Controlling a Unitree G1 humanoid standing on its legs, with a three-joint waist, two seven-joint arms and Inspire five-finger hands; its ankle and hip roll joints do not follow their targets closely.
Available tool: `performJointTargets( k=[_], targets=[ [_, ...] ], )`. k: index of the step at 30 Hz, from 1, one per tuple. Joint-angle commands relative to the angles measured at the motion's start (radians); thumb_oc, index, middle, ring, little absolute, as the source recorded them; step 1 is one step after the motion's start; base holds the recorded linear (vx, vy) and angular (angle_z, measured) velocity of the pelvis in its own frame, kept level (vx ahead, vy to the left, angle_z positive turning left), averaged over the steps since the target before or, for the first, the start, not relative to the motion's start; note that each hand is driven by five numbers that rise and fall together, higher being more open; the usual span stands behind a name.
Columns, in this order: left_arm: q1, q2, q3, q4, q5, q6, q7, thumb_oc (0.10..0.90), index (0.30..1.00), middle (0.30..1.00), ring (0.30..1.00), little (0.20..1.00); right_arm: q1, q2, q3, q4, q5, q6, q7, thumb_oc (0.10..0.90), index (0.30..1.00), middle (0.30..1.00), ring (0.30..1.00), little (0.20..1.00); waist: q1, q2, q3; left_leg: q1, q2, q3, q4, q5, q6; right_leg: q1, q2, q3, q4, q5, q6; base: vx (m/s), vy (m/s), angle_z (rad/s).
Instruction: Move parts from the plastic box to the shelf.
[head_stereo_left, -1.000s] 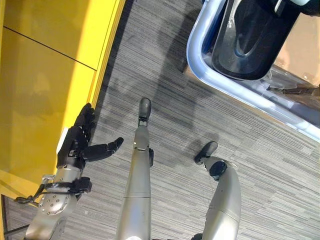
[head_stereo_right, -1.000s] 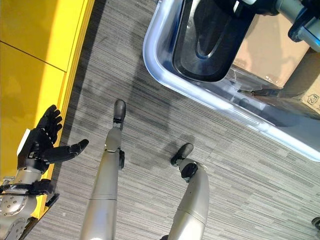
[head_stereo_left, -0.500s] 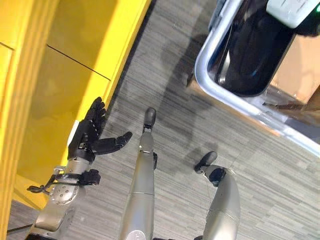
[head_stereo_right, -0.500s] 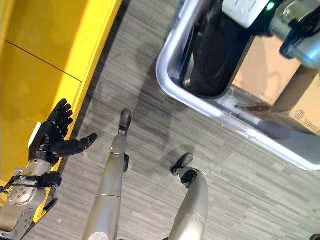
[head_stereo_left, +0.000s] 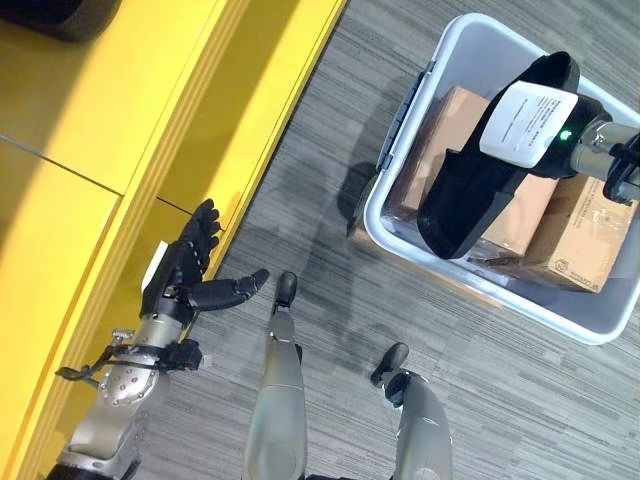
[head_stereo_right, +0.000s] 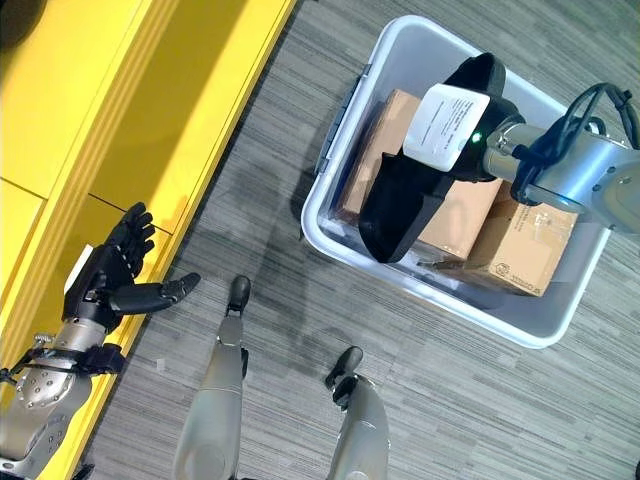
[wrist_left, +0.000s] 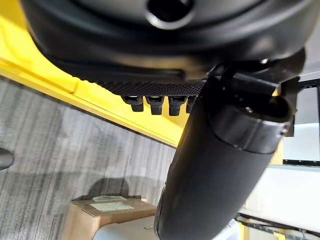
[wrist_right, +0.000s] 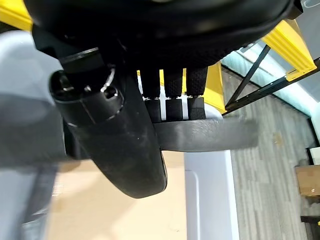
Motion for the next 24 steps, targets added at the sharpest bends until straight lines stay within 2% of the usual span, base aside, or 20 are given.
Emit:
performJointTargets(
  k=[1,5,7,14,17,20,22,24],
  targets=[
    [0.058,-0.024,0.05,-0.07,-0.012,-0.057,-0.037,0.9,1.0,1.0,1.0,1.0,-0.013,-0.088,-0.003,-0.066,0.105,0.023,0.002,0.4,0.3,0.3,0.3,0.3,-0.035,0.012,-0.13,0.169,0.05,-0.053,-0.113,-0.07,-0.027,0.143,0.045,0.022,-0.213,0.129,0.013,0.08,0.032,0.07],
    [0.079,-0.04,0.063,-0.073,-0.021,-0.052,-0.06,0.9,1.0,1.0,1.0,1.0,0.002,-0.114,-0.003,-0.109,0.143,0.015,0.015,0.4,0.3,0.3,0.3,0.3,-0.052,0.02,-0.178,0.236,0.047,-0.033,-0.157,-0.069,-0.037,0.23,0.044,0.002,-0.301,0.167,0.033,0.06,0.022,-0.03],
    [0.097,-0.063,0.076,-0.07,-0.027,-0.045,-0.076,0.9,1.0,1.0,1.0,1.0,0.003,-0.153,-0.003,-0.145,0.175,0.012,0.014,0.4,0.3,0.3,0.3,0.3,-0.076,0.017,-0.233,0.272,0.039,-0.019,-0.166,-0.077,-0.042,0.287,0.04,-0.012,-0.368,0.205,0.05,0.08,0.034,0.04],
    [0.132,-0.146,0.1,-0.067,-0.029,-0.024,-0.103,0.9,1.0,1.0,1.0,1.0,0.008,-0.221,-0.01,-0.173,0.243,0.009,0.007,0.4,0.3,0.3,0.3,0.3,-0.112,0.028,-0.353,0.349,0.049,0.013,-0.166,-0.109,-0.049,0.383,0.044,-0.016,-0.44,0.236,0.07,0.09,0.018,0.0],
    [0.134,-0.182,0.098,-0.061,-0.025,-0.018,-0.103,0.9,1.0,1.0,1.0,1.0,0.052,-0.239,-0.079,-0.17,0.272,0.02,-0.016,0.4,0.3,0.3,0.3,0.3,-0.126,0.035,-0.387,0.381,0.057,0.027,-0.166,-0.121,-0.047,0.41,0.043,-0.01,-0.445,0.24,0.074,0.09,0.016,-0.07],
    [0.131,-0.197,0.102,-0.06,-0.007,-0.013,-0.102,0.9,1.0,1.0,1.0,1.0,0.127,-0.242,-0.192,-0.175,0.287,0.024,-0.044,0.4,0.3,0.3,0.3,0.3,-0.138,0.034,-0.416,0.416,0.066,0.047,-0.166,-0.136,-0.044,0.43,0.048,0.005,-0.449,0.239,0.077,0.08,0.018,-0.13],
    [0.125,-0.212,0.103,-0.054,0.01,-0.015,-0.096,0.9,1.0,1.0,1.0,1.0,0.203,-0.236,-0.293,-0.167,0.302,0.029,-0.064,0.4,0.3,0.3,0.3,0.3,-0.147,0.038,-0.432,0.439,0.071,0.059,-0.166,-0.145,-0.043,0.441,0.05,0.018,-0.447,0.237,0.078,0.07,0.017,-0.27],
    [0.112,-0.237,0.098,-0.049,0.043,-0.017,-0.09,0.9,1.0,1.0,1.0,1.0,0.332,-0.213,-0.451,-0.162,0.328,0.032,-0.09,0.4,0.3,0.3,0.3,0.3,-0.166,0.047,-0.456,0.466,0.074,0.072,-0.166,-0.157,-0.041,0.454,0.052,0.034,-0.444,0.23,0.078,0.08,0.021,-0.27]
  ],
)
